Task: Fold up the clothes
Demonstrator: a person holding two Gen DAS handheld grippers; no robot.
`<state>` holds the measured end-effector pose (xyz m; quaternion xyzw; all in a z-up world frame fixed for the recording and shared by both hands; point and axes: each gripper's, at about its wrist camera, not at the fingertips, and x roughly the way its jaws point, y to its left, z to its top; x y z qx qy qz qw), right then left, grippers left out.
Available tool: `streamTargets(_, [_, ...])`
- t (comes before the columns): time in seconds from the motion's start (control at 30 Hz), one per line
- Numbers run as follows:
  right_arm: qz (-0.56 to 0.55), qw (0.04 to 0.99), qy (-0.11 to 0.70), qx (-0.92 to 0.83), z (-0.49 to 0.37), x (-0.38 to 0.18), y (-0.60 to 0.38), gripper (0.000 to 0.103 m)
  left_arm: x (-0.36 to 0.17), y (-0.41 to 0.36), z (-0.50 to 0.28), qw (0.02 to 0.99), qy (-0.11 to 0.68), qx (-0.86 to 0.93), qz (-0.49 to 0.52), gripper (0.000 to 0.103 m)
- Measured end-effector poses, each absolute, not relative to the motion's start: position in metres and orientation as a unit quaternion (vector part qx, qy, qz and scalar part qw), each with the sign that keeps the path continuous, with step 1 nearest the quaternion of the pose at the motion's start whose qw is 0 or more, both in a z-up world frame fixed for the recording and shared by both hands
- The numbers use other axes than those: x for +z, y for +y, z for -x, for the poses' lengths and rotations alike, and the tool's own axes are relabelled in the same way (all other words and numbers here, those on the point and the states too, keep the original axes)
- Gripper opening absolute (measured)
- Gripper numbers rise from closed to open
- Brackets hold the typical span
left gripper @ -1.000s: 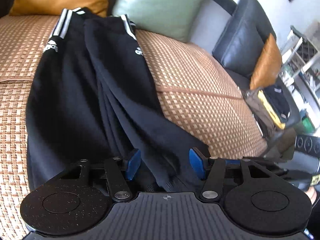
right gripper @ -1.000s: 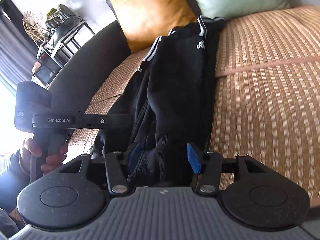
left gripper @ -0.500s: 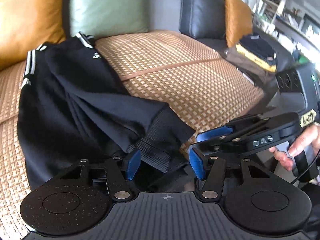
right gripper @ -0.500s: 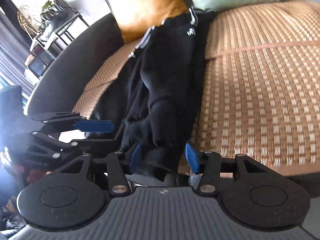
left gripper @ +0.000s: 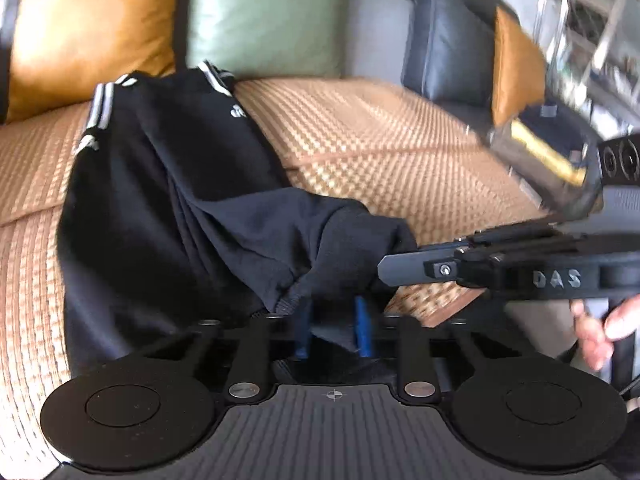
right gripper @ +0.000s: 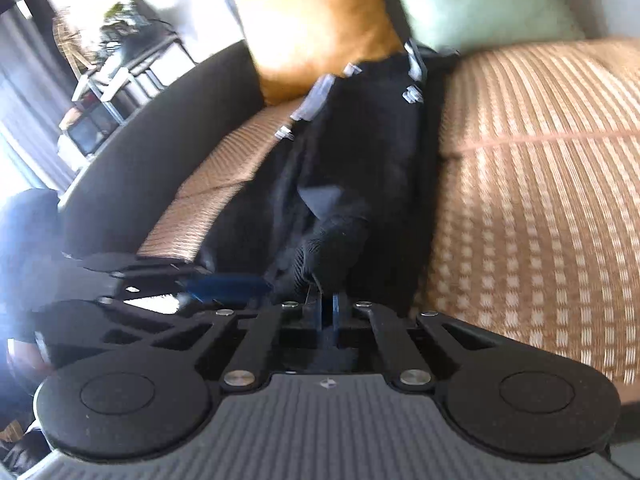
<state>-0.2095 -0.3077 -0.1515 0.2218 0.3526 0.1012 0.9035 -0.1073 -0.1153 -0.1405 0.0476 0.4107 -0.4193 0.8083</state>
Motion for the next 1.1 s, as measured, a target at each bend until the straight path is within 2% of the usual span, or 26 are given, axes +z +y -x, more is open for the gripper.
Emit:
streamTargets(0.07, [-0.193,0.909,0.347,0.127,0.211,-0.137,-0.296,0.004,-0.133,-0.097,0.109,0.811,0.414,-0.413,-0.014,0.017])
streamTargets(0.17, [-0.125,0.903,0.378,0.162,0.205,-0.139,-0.271,0.004,-0.131,-0.068,0.105,0.808,0.434,-0.399,0.007,0.017])
streamTargets(0.2, [-0.102,0.899,0.388,0.173,0.202,-0.140,-0.263,0.004,-0.132,-0.058,0.102,0.805,0.443,-0.393,0.012,0.021])
streamTargets(0.27, [-0.056,0.891,0.408,0.194,0.198,-0.142,-0.246,0.004,-0.133,-0.042,0.094,0.806,0.453,-0.379,0.029,0.036])
streamTargets(0.4, [0.029,0.866,0.443,0.230,0.189,-0.147,-0.216,0.005,-0.127,-0.018,0.078,0.817,0.455,-0.349,0.069,0.037])
streamTargets(0.53, [0.004,0.866,0.452,0.214,0.192,-0.157,-0.220,0.010,-0.113,-0.033,0.049,0.810,0.435,-0.378,0.111,0.038])
streamTargets(0.6, [-0.029,0.872,0.442,0.211,0.198,-0.149,-0.231,0.028,-0.108,-0.051,0.033,0.810,0.424,-0.392,0.105,0.038])
streamTargets(0.67, [-0.065,0.878,0.428,0.207,0.206,-0.138,-0.244,0.041,-0.106,-0.072,0.020,0.809,0.419,-0.401,0.091,0.038])
streamTargets(0.77, [-0.117,0.888,0.403,0.188,0.215,-0.123,-0.271,0.041,-0.112,-0.104,0.001,0.793,0.431,-0.424,0.079,0.040])
streamTargets(0.87, [-0.154,0.895,0.384,0.167,0.215,-0.121,-0.285,0.040,-0.123,-0.134,-0.005,0.784,0.447,-0.430,0.012,0.042])
streamTargets(1.03, [-0.187,0.899,0.368,0.148,0.201,-0.136,-0.286,0.033,-0.157,-0.137,-0.008,0.786,0.465,-0.392,-0.110,0.040])
streamTargets(1.1, [-0.199,0.900,0.361,0.140,0.195,-0.142,-0.286,0.033,-0.165,-0.125,-0.010,0.786,0.469,-0.391,-0.100,0.039])
